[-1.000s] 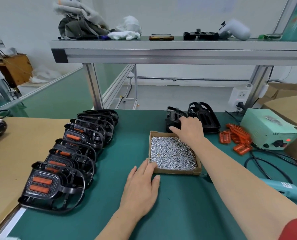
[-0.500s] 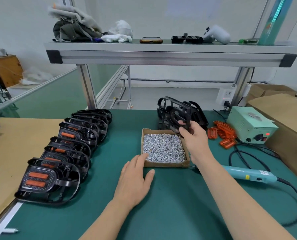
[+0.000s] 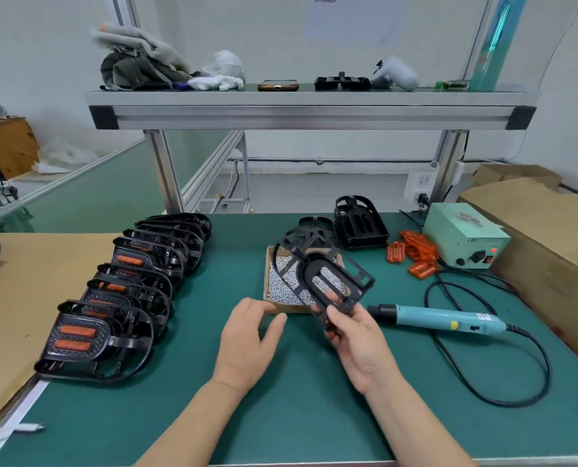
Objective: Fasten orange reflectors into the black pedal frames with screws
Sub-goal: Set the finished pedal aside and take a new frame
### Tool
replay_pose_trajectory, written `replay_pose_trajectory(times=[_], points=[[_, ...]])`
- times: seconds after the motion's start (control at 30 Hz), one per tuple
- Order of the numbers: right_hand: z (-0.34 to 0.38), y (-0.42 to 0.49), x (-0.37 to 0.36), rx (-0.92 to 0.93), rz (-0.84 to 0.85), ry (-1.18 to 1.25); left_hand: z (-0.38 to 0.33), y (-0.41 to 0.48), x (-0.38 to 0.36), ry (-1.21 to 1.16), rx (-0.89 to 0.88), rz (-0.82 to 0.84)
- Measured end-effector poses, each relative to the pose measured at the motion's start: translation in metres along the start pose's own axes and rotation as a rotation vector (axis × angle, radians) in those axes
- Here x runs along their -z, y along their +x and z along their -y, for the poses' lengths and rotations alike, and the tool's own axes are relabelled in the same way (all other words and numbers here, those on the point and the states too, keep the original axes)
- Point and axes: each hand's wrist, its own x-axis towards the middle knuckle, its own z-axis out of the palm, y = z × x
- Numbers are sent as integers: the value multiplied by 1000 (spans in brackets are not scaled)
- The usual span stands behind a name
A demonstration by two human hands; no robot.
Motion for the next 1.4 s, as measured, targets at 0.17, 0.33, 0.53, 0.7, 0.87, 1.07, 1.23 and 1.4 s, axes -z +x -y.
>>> replay_pose_trajectory(times=[0.17,0.33,0.53,0.7,0.87,1.07,1.23,1.4], points=[[-5,-2,3,-4,118,5,-35,-8,-13,-350,416,54],[-7,-4,10,-20,169,-122,-48,2,-23,-490,666,13],[-10,-6,15,28,261,-251,-49,6,-25,-613,774,-18],[-14,-7,14,62,275,-327,-48,10,-16,-611,724,-24],[-16,-6,10,92,237,-406,-43,19,0,-444,582,-7],[-9,-4,10,69,120,-162,-44,24,14,-211,391,100],[-1,-4,13,170,-52,31,-41,28,23,71,97,253],[4,-4,18,209,-137,46,-33,30,23,222,-35,419]])
